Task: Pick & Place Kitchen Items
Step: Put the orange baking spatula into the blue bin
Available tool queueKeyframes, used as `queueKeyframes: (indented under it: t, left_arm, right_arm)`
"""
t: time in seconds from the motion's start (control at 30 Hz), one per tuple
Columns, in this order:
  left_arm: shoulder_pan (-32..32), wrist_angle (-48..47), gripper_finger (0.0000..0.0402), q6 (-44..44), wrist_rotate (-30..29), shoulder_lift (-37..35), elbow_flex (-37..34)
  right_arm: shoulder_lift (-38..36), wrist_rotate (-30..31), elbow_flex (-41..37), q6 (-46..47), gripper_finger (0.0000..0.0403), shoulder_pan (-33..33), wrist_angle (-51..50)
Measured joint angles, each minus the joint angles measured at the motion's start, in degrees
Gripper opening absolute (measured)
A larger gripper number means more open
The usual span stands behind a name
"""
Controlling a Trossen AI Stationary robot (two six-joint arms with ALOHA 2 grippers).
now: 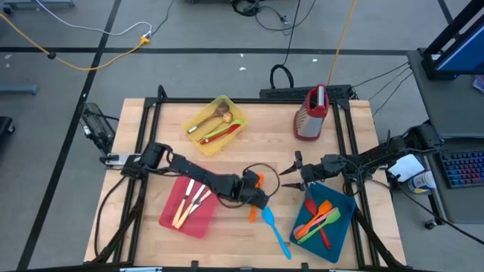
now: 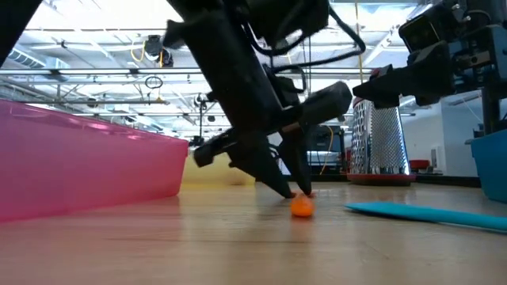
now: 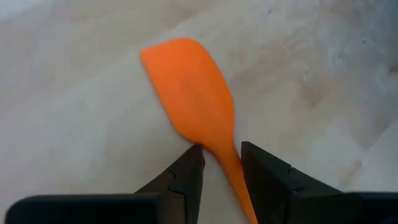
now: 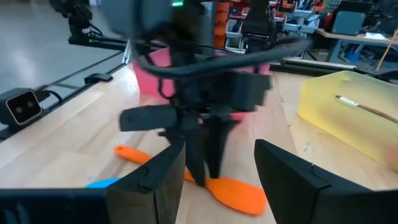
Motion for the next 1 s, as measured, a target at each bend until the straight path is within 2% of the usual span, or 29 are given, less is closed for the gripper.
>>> queueKeyframes:
  t: [0.2, 0.33, 0.5, 0.67, 0.83, 1.0]
  left_arm:
    - [4.4, 1.56, 0.0084, 12.56, 5.34, -0.02, -0.03]
    - [6.37, 1.54, 0.008, 18.93, 8.01, -0.02, -0.05]
    - [6.76, 1.77, 0.0098, 29.48, 6.95, -0.02, -0.05]
    - [6.98, 2.79, 0.0138, 36.4, 5.38, -0.02, -0.07]
    - [6.09, 5.75, 0.017, 32.55, 3.01, 0.13, -0.21]
    - [1.55, 3.43, 0.0157, 25.22, -4.54, 0.48, -0.33]
  right_arm:
    - [0.0, 0.0, 0.0, -0.6, 0.0187, 0.0, -0.05]
    - [0.0, 0.0, 0.0, -0.28, 0.0187, 0.0, -0.46]
    - [0.0, 0.0, 0.0, -0.17, 0.0187, 0.0, -0.46]
    - [0.0, 0.0, 0.0, -0.17, 0.0187, 0.0, -0.42]
    - [0.0, 0.0, 0.0, 0.78, 0.0187, 0.0, -0.29]
    - [0.0, 0.07, 0.0, 2.45, 0.0187, 0.0, -0.2]
